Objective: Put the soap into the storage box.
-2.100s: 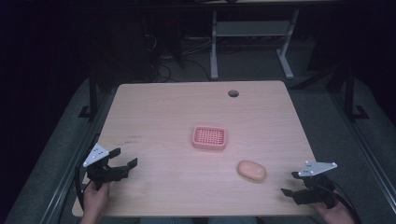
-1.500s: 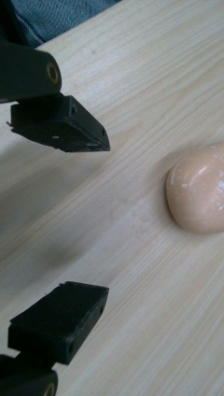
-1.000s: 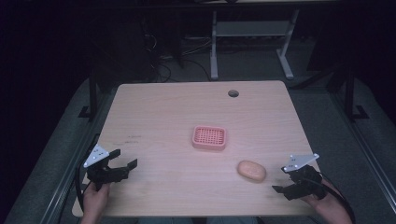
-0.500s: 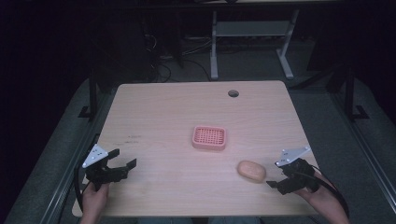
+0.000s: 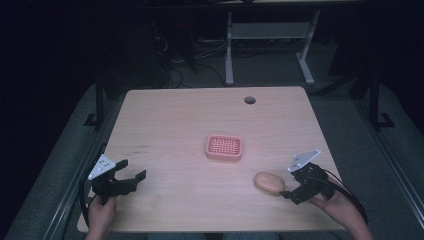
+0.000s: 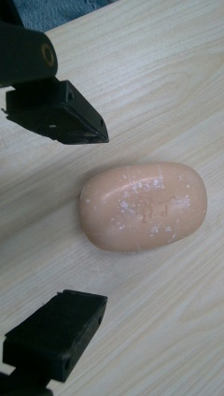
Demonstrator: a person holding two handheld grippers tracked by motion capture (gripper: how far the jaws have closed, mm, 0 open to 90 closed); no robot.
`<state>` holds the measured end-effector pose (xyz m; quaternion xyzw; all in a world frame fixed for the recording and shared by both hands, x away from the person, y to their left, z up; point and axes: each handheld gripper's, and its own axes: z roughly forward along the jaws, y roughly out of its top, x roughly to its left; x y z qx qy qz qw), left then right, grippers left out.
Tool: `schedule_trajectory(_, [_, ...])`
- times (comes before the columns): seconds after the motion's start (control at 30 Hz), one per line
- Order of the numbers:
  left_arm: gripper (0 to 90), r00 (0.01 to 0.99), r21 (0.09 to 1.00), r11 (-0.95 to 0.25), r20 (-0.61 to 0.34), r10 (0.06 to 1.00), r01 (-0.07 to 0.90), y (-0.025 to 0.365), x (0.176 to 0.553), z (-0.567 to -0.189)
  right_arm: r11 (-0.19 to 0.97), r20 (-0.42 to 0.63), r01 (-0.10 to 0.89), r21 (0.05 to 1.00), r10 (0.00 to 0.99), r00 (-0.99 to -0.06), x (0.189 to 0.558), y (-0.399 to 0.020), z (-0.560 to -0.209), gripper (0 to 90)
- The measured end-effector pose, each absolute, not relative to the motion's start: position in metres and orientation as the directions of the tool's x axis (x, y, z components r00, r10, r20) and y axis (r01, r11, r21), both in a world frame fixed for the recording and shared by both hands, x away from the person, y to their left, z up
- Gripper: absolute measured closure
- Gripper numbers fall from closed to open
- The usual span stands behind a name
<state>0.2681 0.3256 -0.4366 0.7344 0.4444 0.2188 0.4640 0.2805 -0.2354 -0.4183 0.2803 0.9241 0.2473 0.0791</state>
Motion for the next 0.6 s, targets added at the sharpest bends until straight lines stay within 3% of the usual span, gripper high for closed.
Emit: schedule_trajectory(0.6, [14.3,0.509,0.877,-0.175,-0.089,0.856,0.448,0.327,0.268,-0.436,0.781,-0.026,0.446,0.437,0.507,-0.862,0.295,-0.206,-0.424,17.2])
